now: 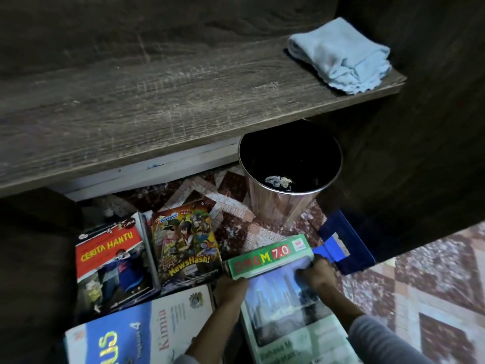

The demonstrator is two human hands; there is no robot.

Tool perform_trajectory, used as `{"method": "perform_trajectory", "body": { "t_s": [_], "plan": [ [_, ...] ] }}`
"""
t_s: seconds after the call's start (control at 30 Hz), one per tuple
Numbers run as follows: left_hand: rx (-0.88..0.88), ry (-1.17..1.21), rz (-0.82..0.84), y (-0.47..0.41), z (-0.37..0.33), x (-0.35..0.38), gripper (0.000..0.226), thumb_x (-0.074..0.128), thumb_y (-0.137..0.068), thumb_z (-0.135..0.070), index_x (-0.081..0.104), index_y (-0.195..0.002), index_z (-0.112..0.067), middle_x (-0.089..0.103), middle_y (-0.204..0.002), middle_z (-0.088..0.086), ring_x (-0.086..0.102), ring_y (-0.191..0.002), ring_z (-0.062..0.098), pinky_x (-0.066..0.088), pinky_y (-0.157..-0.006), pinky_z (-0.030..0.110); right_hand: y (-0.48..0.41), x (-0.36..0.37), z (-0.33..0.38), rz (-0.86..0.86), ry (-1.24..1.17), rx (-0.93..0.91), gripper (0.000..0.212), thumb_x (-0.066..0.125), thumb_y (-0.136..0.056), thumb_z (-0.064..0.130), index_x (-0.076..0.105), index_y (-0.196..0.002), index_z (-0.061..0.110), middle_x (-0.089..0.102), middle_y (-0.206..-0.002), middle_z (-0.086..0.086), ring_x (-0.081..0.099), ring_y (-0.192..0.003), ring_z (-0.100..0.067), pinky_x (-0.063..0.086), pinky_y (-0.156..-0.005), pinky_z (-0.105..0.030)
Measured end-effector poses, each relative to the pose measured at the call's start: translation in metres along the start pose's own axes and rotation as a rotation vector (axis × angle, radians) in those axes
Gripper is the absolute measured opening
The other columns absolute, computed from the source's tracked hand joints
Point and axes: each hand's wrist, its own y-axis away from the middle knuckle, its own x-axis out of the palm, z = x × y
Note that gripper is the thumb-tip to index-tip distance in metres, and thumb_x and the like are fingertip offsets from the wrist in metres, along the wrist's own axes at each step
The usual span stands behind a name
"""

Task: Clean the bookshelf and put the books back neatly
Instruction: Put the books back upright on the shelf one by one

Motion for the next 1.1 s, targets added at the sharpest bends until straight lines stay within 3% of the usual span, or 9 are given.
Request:
{"method": "perform_trajectory", "body": {
  "t_s": [0.13, 0.3, 0.4, 0.5, 0.6, 0.77, 0.87, 0.97, 1.1],
  "plan": [
    [0.026, 0.036, -0.025, 0.006, 0.001, -0.004, 0.046, 0.06, -0.05, -0.025, 0.069, -0.09, -0.003, 0.067, -0.086, 0.017, 0.061, -0.079, 0.028, 0.038, -0.064, 0.027, 0.003, 0.003, 0.005, -0.029, -0.051, 0.009, 0.028, 0.064, -0.085, 0.02, 0.055, -0.106, 0.004, 0.058, -0.108, -0.014, 0.059, -0.099, -0.029, 0.043, -0.073, -0.028],
    [0.013, 0.075, -0.092, 0.009, 0.002, -0.008, 0.034, 0.071, -0.063, -0.024, 0.071, -0.087, -0.001, 0.063, -0.077, 0.012, 0.057, -0.075, 0.027, 0.04, -0.064, 0.028, 0.005, 0.004, 0.007, -0.051, -0.049, 0.0, 0.034, 0.07, -0.079, 0.023, 0.052, -0.104, 0.008, 0.055, -0.113, -0.015, 0.057, -0.095, -0.029, 0.051, -0.071, -0.029],
    [0.001, 0.079, -0.101, 0.007, 0.003, -0.01, 0.036, 0.073, -0.065, -0.026, 0.071, -0.091, -0.001, 0.066, -0.084, 0.013, 0.06, -0.08, 0.029, 0.044, -0.065, 0.029, 0.002, 0.006, 0.007, -0.041, -0.072, -0.01, 0.032, 0.071, -0.078, 0.02, 0.054, -0.102, 0.006, 0.059, -0.108, -0.016, 0.059, -0.094, -0.032, 0.054, -0.079, -0.039],
    [-0.026, 0.086, -0.096, 0.005, 0.003, -0.01, 0.041, 0.076, -0.062, -0.028, 0.07, -0.089, 0.002, 0.064, -0.078, 0.011, 0.057, -0.073, 0.028, 0.042, -0.061, 0.03, 0.002, 0.005, 0.009, -0.006, -0.078, -0.029, 0.027, 0.067, -0.081, 0.013, 0.055, -0.103, 0.003, 0.06, -0.101, -0.013, 0.058, -0.084, -0.026, 0.049, -0.066, -0.026],
    [-0.007, 0.092, -0.069, 0.002, 0.003, -0.01, 0.034, 0.08, -0.052, -0.03, 0.069, -0.073, -0.005, 0.062, -0.069, 0.007, 0.054, -0.067, 0.025, 0.04, -0.061, 0.028, -0.002, 0.006, 0.007, 0.022, -0.104, -0.012, 0.028, 0.066, -0.082, 0.012, 0.053, -0.105, 0.002, 0.06, -0.103, -0.016, 0.056, -0.081, -0.025, 0.042, -0.062, -0.025],
    [0.089, 0.01, -0.108, -0.008, 0.008, -0.005, 0.04, 0.081, -0.072, -0.028, 0.066, -0.101, -0.005, 0.068, -0.103, 0.014, 0.061, -0.093, 0.03, 0.045, -0.074, 0.031, -0.006, -0.003, 0.004, 0.1, -0.232, 0.036, 0.008, 0.06, -0.087, 0.007, 0.057, -0.094, 0.004, 0.062, -0.088, -0.014, 0.051, -0.067, -0.018, 0.043, -0.051, -0.018],
    [0.167, -0.016, -0.167, -0.006, 0.009, 0.0, 0.038, 0.077, -0.077, -0.022, 0.062, -0.106, -0.003, 0.067, -0.104, 0.016, 0.062, -0.093, 0.03, 0.04, -0.067, 0.028, -0.007, -0.01, 0.006, 0.179, -0.339, 0.046, 0.012, 0.057, -0.084, -0.006, 0.053, -0.079, 0.004, 0.055, -0.077, -0.012, 0.044, -0.056, -0.015, 0.034, -0.037, -0.015],
    [0.17, 0.013, -0.154, -0.004, 0.005, 0.001, 0.036, 0.074, -0.08, -0.02, 0.06, -0.108, -0.002, 0.066, -0.104, 0.015, 0.058, -0.086, 0.027, 0.033, -0.064, 0.025, -0.004, -0.015, 0.006, 0.171, -0.398, 0.038, 0.015, 0.06, -0.081, -0.009, 0.056, -0.075, 0.004, 0.056, -0.07, -0.009, 0.047, -0.059, -0.016, 0.038, -0.048, -0.022],
    [0.188, 0.138, -0.049, -0.006, 0.002, 0.007, 0.031, 0.07, -0.083, -0.01, 0.057, -0.111, -0.003, 0.064, -0.109, 0.017, 0.058, -0.092, 0.027, 0.04, -0.071, 0.029, -0.003, -0.024, 0.0, 0.196, -0.513, 0.018, 0.017, 0.058, -0.079, -0.016, 0.064, -0.091, -0.005, 0.059, -0.071, -0.009, 0.049, -0.061, -0.019, 0.041, -0.052, -0.024]
  ]
}}
